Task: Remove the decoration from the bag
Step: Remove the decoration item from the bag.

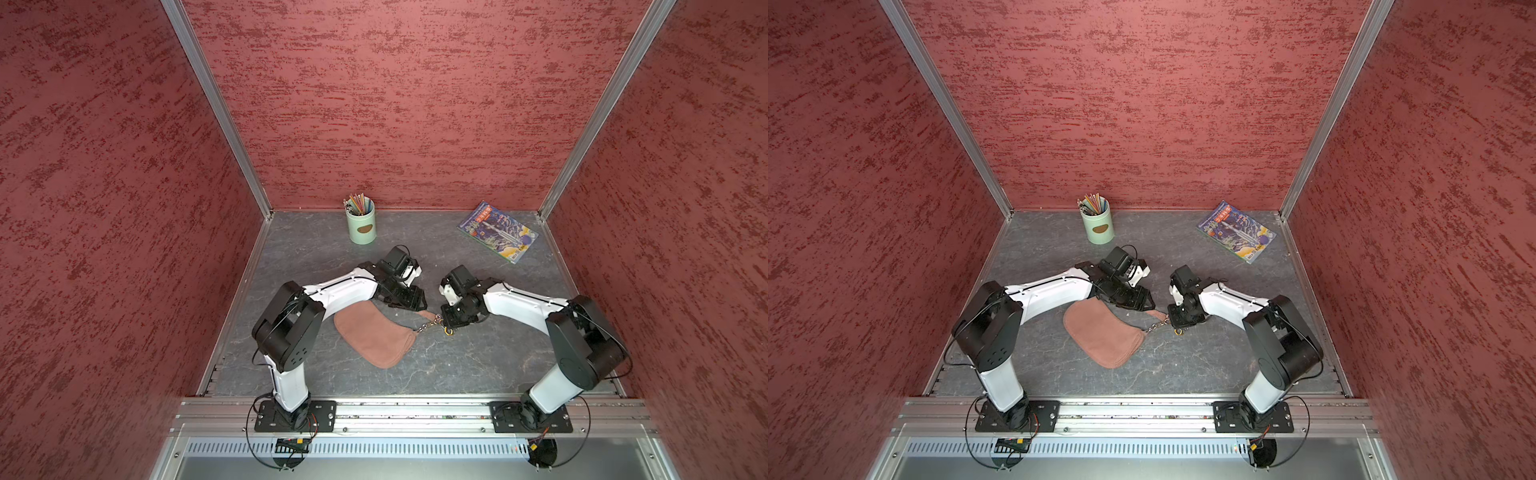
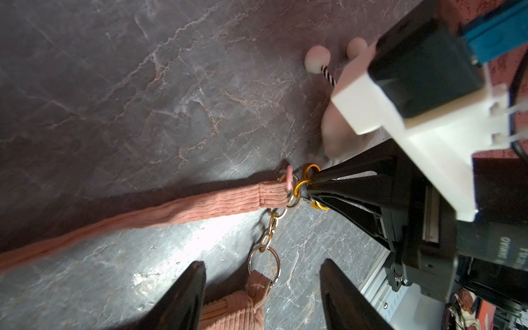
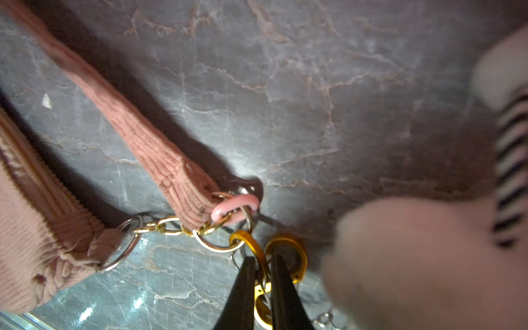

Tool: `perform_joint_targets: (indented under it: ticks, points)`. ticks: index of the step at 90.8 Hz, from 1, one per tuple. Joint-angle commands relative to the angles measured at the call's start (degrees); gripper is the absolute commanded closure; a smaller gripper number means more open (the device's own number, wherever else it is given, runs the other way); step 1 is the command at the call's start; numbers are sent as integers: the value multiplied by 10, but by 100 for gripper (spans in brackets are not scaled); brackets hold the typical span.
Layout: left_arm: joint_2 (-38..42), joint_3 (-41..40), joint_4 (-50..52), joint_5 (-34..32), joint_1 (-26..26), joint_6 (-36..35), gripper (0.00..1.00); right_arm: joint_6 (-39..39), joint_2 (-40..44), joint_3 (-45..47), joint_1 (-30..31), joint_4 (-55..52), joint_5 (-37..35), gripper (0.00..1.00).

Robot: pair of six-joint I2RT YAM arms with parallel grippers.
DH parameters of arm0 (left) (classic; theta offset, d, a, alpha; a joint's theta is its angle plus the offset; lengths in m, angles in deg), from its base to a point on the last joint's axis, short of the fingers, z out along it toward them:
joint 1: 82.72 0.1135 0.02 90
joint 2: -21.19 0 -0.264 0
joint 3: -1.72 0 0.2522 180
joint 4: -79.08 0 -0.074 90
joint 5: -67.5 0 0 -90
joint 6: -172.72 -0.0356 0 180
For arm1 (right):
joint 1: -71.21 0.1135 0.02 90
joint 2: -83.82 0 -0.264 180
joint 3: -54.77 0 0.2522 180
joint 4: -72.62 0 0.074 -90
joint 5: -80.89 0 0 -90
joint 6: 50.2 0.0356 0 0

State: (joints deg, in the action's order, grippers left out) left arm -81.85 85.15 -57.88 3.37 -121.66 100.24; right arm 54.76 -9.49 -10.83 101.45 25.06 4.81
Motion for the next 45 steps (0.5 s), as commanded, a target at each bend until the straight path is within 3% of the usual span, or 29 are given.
perform_joint_targets:
  ticks: [1, 22, 45]
  points:
    - [23, -21, -15, 46, 8, -5, 33, 7, 34, 10, 1, 14, 40, 94]
    - [68, -82, -105, 162, 49, 15, 27, 10, 95, 18, 1, 33, 100, 100]
    - [122, -114, -142, 185, 35, -130, 23, 27, 164, 25, -3, 51, 165, 100]
